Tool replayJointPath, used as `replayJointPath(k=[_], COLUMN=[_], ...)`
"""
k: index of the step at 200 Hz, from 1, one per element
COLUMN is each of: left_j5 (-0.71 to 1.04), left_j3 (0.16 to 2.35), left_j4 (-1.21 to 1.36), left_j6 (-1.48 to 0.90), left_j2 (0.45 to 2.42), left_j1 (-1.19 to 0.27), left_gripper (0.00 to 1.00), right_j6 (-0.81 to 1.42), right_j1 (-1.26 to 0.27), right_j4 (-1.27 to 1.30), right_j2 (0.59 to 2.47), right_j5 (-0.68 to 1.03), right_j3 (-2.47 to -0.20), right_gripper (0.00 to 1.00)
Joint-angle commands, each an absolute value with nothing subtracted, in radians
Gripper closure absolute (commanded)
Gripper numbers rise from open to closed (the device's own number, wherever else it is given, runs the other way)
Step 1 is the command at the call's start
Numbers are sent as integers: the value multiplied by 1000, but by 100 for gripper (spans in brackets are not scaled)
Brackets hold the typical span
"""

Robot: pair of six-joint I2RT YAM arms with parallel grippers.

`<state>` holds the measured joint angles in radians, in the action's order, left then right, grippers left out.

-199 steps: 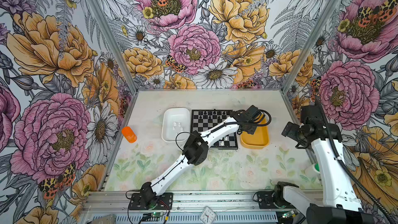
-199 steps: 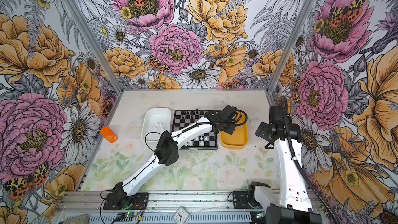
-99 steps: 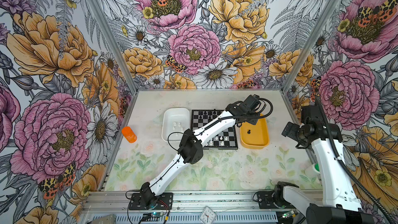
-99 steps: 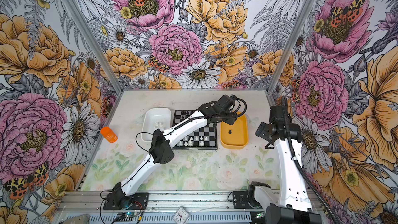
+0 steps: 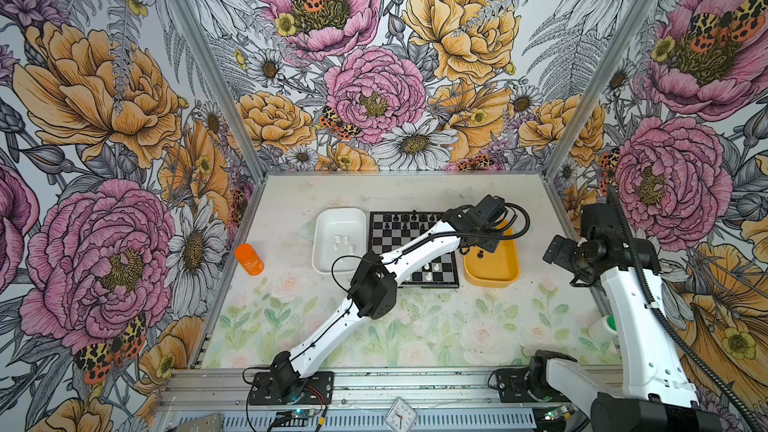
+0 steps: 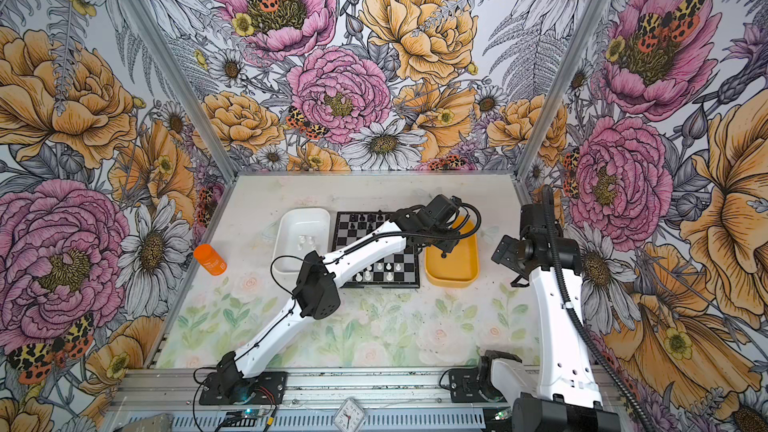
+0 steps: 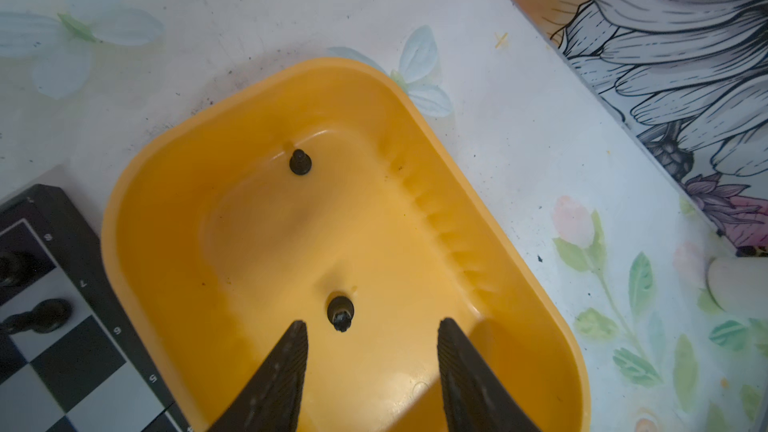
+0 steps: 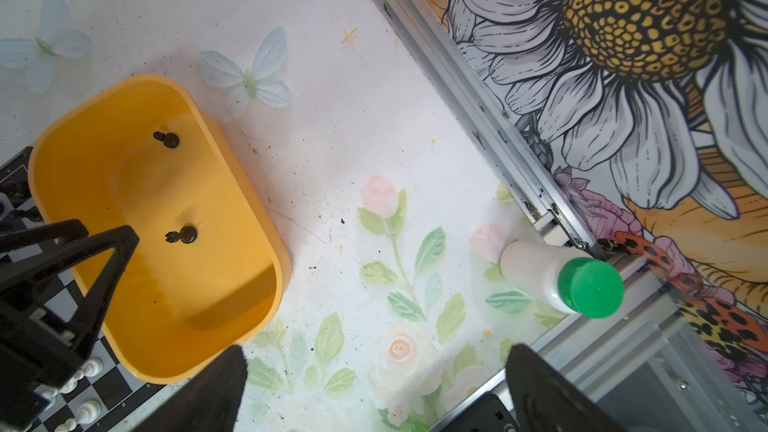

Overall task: Set up the chess pieces on the board
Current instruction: 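Lower the open left gripper further down around the nearer black pawn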

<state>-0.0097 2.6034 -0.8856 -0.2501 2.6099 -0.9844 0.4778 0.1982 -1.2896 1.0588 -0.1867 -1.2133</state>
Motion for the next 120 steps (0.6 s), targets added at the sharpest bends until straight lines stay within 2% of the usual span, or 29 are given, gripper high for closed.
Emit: replayJointPath(k=[1, 120], left_j5=[-1, -6], left_j3=[2574, 2520], left_j4=[-875, -876], left_j6=[-225, -227], left_j2=[2625, 2656], left_j1=[-989, -985], left_gripper=[48, 50], right_j6=[468, 469], right_j1=[205, 206], right_j4=[-1272, -1271], right_j2=[1052, 1048], right_j5=[-181, -186], right_j3=[-1216, -1200], right_gripper=[0, 0])
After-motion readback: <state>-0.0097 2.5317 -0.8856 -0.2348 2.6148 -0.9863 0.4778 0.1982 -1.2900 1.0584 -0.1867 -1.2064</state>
